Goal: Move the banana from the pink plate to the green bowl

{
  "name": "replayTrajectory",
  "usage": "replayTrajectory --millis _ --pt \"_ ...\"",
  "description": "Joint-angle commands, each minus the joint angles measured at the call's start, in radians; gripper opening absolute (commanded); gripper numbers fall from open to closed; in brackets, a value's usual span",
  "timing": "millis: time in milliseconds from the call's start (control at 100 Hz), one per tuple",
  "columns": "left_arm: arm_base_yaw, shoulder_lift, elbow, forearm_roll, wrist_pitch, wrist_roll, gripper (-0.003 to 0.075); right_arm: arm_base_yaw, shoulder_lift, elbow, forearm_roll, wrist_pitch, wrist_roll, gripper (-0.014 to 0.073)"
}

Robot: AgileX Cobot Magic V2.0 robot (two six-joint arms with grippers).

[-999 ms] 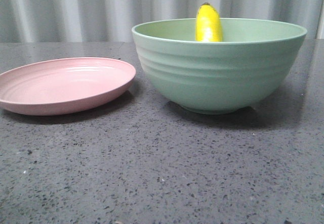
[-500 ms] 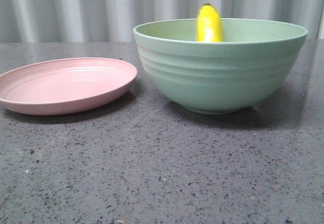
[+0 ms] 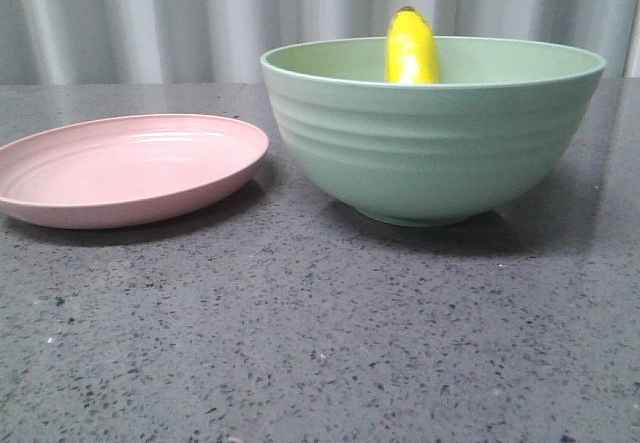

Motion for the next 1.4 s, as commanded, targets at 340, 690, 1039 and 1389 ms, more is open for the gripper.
replayTrajectory --millis 340,690,1039,1389 --pt "0.010 -0.026 0.009 -0.007 0.045 -0.005 -0.0020 -0.004 0.011 -0.027 0.001 -0.069 -0.010 -0.0064" --pt "0.010 -0.026 0.009 -0.007 0.045 -0.005 -0.0020 -0.004 0.011 -0.027 0.001 -0.069 -0.010 -0.0064" --pt "0.010 -0.026 0.009 -0.007 0.045 -0.005 -0.0020 -0.019 0.011 0.076 -0.014 -0.221 -0.010 -0.0064" --pt "0.010 -0.026 0.009 -0.007 0.043 -0.005 -0.0020 -0.200 0.011 0.289 -0.478 -0.571 0.540 -0.0064"
